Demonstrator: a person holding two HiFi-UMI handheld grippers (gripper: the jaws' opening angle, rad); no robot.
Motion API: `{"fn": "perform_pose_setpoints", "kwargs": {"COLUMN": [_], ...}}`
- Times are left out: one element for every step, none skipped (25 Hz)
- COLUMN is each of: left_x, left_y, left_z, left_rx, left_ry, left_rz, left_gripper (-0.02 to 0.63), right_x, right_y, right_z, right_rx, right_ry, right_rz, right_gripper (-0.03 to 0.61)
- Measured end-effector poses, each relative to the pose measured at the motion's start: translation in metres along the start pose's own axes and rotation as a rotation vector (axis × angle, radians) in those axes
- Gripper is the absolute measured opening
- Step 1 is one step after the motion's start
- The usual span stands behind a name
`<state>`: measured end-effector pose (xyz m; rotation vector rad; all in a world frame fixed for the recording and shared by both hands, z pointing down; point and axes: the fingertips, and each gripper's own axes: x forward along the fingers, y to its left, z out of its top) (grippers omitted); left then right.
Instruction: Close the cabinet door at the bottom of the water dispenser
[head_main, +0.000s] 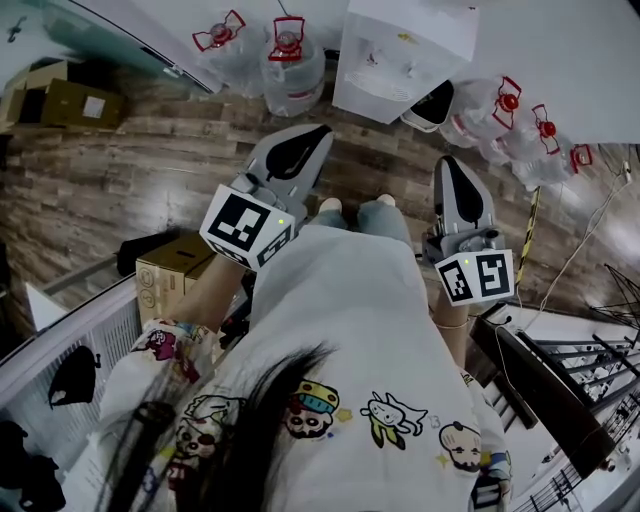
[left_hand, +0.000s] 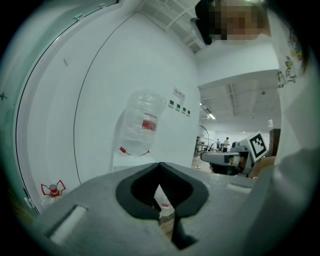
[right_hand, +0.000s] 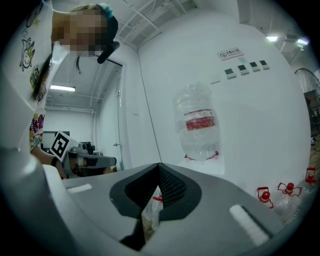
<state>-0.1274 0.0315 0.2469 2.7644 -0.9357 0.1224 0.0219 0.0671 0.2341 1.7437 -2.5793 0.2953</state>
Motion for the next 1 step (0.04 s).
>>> {"fn": "perform_pose_setpoints", "kwargs": {"left_x": [-0.0002], "left_y": [-0.0002], "left_z": [-0.0004], "left_rx": [-0.001], "left_ry": [0.0], "left_rz": [0.0], "left_gripper": [-0.002], "right_x": [-0.0004], "right_y": [-0.0001], "right_z": [-0.0002], "right_rx": [0.001], "right_ry": [0.0], "right_rz": [0.0], "right_gripper": [0.008]}}
